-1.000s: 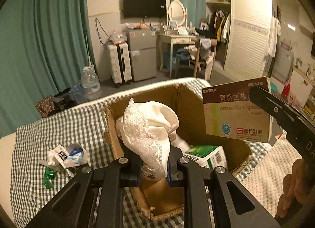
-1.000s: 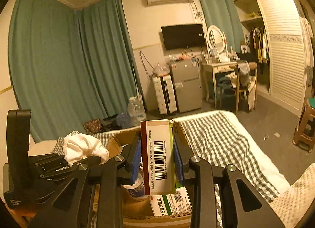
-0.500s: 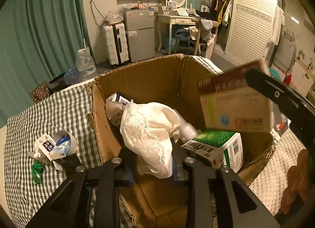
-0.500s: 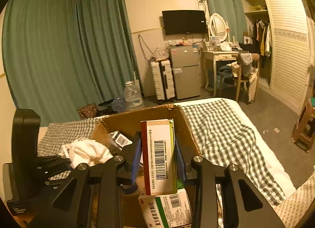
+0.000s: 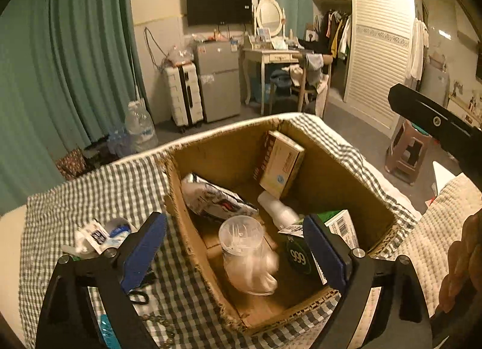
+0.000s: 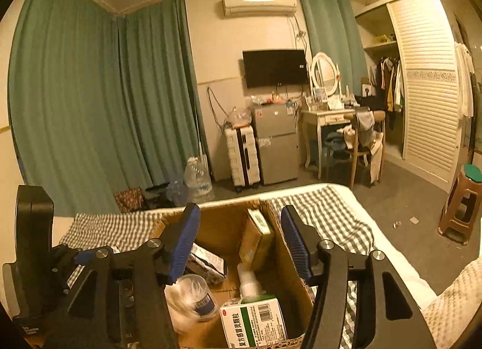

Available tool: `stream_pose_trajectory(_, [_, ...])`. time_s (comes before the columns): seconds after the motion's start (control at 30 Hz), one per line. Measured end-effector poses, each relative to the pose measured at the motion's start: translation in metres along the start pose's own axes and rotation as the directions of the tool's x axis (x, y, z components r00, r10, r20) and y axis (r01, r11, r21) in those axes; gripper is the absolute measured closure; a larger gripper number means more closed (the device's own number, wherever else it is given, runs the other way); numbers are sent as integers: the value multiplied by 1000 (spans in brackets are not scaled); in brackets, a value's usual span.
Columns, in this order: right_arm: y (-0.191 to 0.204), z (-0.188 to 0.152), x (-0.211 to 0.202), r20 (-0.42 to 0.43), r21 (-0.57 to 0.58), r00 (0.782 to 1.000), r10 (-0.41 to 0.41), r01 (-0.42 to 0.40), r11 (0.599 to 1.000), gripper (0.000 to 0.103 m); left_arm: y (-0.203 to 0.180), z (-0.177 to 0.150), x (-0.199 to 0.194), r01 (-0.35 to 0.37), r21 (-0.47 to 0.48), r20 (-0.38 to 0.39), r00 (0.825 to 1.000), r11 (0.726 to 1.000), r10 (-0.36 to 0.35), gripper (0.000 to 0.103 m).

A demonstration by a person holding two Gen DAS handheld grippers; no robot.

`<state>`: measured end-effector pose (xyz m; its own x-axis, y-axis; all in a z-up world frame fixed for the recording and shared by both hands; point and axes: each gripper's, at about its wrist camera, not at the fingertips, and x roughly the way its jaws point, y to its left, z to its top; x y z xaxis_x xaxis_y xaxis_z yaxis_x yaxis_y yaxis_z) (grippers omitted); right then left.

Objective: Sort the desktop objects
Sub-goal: 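Release the lace cloth and amoxicillin box into the cardboard box, then move both open tools back over the remaining items on the bed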

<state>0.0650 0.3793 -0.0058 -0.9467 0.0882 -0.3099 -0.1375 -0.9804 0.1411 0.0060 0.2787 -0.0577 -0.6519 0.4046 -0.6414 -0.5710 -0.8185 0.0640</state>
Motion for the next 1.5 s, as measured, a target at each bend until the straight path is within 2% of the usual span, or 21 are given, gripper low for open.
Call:
stream_pose_trajectory(0.23, [5, 18, -31, 74, 24, 997, 11, -13, 1000, 43, 9, 11, -42, -14, -21, 64, 998, 1000, 15, 5])
stream_pose_trajectory(0.33, [11, 21, -43, 97, 22, 995, 12, -14, 1000, 37, 22, 14, -63, -24, -46, 88, 996, 999, 28, 0])
stream_pose_trajectory(0.47, [23, 25, -56, 110, 22, 994, 24, -26, 999, 29, 43, 16, -91, -48, -77, 122, 991, 996, 57, 0])
stream_pose_trajectory(0.53, [30, 27, -62, 116, 25, 993, 30, -33, 999, 22, 55, 16, -108, -68, -93, 139, 987, 993, 80, 0])
stream_pose_trajectory(0.67, [43, 30, -77, 139, 34, 989, 46, -51, 998, 0, 83, 9, -138, -129, -121, 167, 975, 984, 148, 0])
stream_pose_trajectory(0.87, [77, 31, -93, 144, 19, 988, 63, -67, 998, 0, 132, -4, -178, -226, -191, 180, 949, 955, 261, 0])
stream_pose_trajectory(1.03, [102, 29, -97, 123, 20, 990, 72, -75, 997, 0, 185, -17, -209, -245, -300, 185, 933, 922, 308, 0])
stream_pose_trajectory(1.17, [129, 26, -97, 107, 6, 991, 79, -80, 997, 0, 220, -25, -221, -268, -335, 174, 925, 903, 339, 0])
stream_pose_trajectory(1.33, [167, 20, -90, 99, -126, 995, 18, -5, 992, 0, 254, -39, -226, -328, -350, 167, 900, 877, 403, 0])
stream_pose_trajectory(1.43, [188, 9, -83, 83, -202, 996, 44, -27, 979, 0, 271, -47, -219, -362, -363, 148, 887, 859, 437, 0])
stream_pose_trajectory(1.5, [197, 0, -75, 69, -212, 995, 68, -52, 976, 0, 280, -55, -210, -362, -365, 138, 890, 858, 434, 0])
